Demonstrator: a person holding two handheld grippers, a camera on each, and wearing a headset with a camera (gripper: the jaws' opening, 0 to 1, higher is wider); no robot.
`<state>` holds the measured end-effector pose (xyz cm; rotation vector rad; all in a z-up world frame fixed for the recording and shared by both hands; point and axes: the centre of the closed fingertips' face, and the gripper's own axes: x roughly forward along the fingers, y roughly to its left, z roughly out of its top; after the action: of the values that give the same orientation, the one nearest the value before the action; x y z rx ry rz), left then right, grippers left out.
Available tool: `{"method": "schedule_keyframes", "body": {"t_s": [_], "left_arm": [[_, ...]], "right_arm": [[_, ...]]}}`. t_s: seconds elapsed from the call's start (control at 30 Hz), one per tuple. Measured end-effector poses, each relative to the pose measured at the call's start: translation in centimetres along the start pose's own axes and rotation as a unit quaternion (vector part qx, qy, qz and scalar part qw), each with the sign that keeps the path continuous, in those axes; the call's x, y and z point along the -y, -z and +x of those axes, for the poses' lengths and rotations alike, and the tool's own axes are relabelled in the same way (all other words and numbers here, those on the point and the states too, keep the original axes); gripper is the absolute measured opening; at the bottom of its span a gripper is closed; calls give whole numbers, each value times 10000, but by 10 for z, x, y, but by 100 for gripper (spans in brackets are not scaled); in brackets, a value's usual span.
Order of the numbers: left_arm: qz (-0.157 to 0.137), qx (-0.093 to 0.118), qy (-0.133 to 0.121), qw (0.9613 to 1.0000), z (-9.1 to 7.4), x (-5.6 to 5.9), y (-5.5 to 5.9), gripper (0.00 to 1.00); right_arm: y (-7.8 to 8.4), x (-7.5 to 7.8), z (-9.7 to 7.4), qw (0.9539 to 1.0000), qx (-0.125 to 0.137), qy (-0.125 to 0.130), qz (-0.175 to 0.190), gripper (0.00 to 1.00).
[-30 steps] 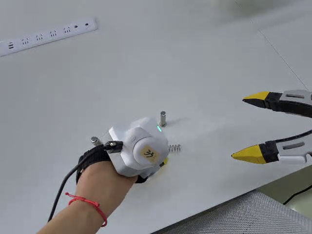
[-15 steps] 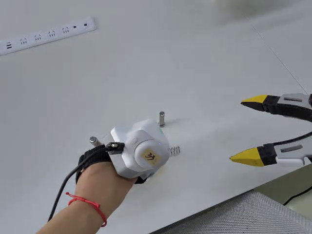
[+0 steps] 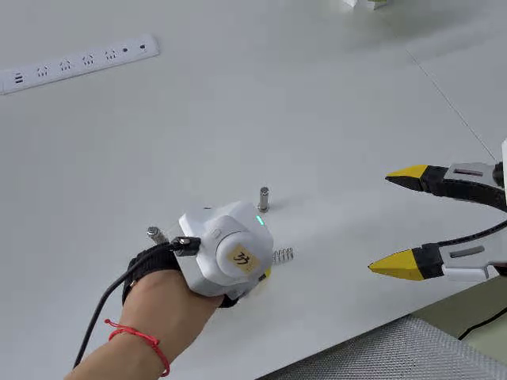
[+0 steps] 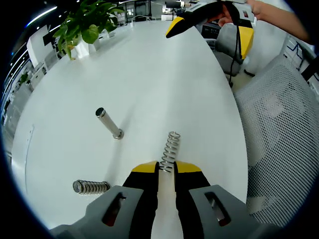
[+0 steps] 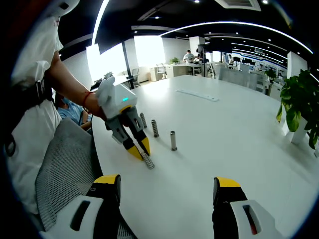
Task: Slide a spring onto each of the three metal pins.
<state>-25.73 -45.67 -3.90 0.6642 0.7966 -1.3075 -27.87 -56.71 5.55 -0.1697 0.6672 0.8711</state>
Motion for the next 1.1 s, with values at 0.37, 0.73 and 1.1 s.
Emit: {"method": "schedule_keyframes", "body": {"t_s": [0.37, 0.73, 1.1], "left_arm": [[-247, -56, 112, 9996, 0, 7, 0, 7], [-337, 105, 112, 9993, -4, 6, -4, 7], [-593, 538, 183, 9966, -20, 13, -13, 7]], "right_arm": [[-2, -2, 1, 10000, -15, -4, -2, 74], [-5, -5, 2, 10000, -48, -48, -44, 75], [-17, -13, 4, 9997, -39, -193, -148, 74]]}}
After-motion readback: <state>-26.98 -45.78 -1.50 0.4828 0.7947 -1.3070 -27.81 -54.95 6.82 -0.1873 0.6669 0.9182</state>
